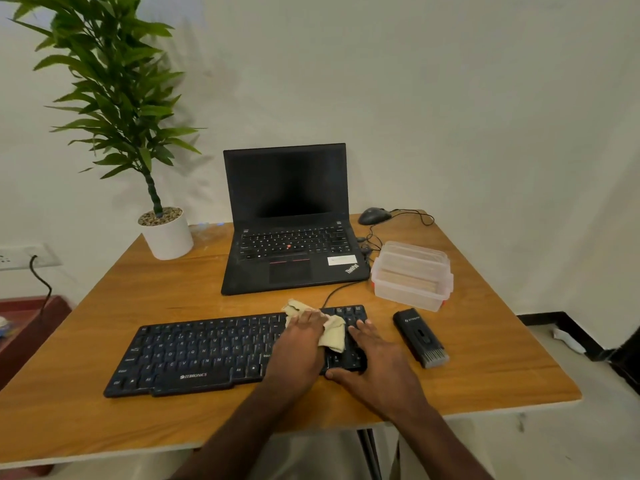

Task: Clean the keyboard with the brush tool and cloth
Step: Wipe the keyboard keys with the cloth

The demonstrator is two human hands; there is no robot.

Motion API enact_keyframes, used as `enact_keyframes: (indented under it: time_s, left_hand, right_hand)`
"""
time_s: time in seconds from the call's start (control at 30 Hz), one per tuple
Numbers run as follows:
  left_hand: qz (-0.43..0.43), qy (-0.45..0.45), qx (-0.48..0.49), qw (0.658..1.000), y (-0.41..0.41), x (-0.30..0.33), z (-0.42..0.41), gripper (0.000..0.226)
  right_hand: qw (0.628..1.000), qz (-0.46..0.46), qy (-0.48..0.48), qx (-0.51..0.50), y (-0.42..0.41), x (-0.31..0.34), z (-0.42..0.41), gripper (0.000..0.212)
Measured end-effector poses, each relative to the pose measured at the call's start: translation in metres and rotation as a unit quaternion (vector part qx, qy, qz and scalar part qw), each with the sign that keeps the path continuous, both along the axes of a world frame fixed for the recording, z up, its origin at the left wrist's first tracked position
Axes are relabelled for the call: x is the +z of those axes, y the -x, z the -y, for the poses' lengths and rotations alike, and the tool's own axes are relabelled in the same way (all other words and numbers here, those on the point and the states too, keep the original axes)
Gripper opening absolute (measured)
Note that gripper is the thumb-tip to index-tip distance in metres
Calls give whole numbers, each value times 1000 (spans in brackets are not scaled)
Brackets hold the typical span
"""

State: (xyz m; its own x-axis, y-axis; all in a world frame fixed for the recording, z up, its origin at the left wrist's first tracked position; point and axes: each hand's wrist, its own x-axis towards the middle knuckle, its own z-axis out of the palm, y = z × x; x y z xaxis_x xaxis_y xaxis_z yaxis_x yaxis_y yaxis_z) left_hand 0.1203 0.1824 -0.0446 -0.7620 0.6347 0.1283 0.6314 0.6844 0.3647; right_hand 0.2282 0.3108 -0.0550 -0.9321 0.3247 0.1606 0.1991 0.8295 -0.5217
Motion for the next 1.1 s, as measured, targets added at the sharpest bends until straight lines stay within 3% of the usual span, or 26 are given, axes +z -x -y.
enact_keyframes:
  time_s: [0.1, 0.2, 0.33, 0.43, 0.53, 0.6, 0.7, 0.77, 0.87, 0.93, 1.1]
  left_hand:
    - [29, 5, -43, 999, 4, -2, -4, 58]
    - [105, -89, -59, 989, 17, 2, 7, 42]
    - [339, -225, -94, 909, 15, 20, 26, 20]
    - [354, -325, 53, 875, 26, 19, 41, 18]
    - [309, -462, 212, 804, 44, 18, 51, 21]
    - [178, -479, 268, 816, 48, 23, 52, 20]
    - [48, -424, 230, 875, 39, 26, 42, 24]
    - [42, -327, 172, 928, 31, 15, 26, 29]
    - [-2, -77, 56, 995, 13, 1, -2, 40]
    - [-35, -3, 9, 999, 4, -1, -17, 51]
    - [-3, 31, -31, 999, 7, -4, -35, 57]
  right_hand:
    - [999, -11, 24, -18, 1, 1, 5, 96]
    - [997, -25, 54, -55, 1, 4, 8, 100]
    - [997, -9, 61, -39, 0, 8, 2, 105]
    - [998, 15, 58, -7, -5, 11, -13, 104]
    - [998, -3, 61, -27, -6, 11, -21, 99]
    - [998, -3, 51, -43, -3, 10, -16, 97]
    - [998, -5, 31, -55, 1, 7, -5, 95]
    - [998, -3, 24, -52, 5, 5, -2, 95]
    - [998, -5, 50, -45, 7, 5, -7, 96]
    - [996, -17, 78, -37, 6, 5, -13, 97]
    - [991, -30, 126, -22, 6, 3, -19, 89]
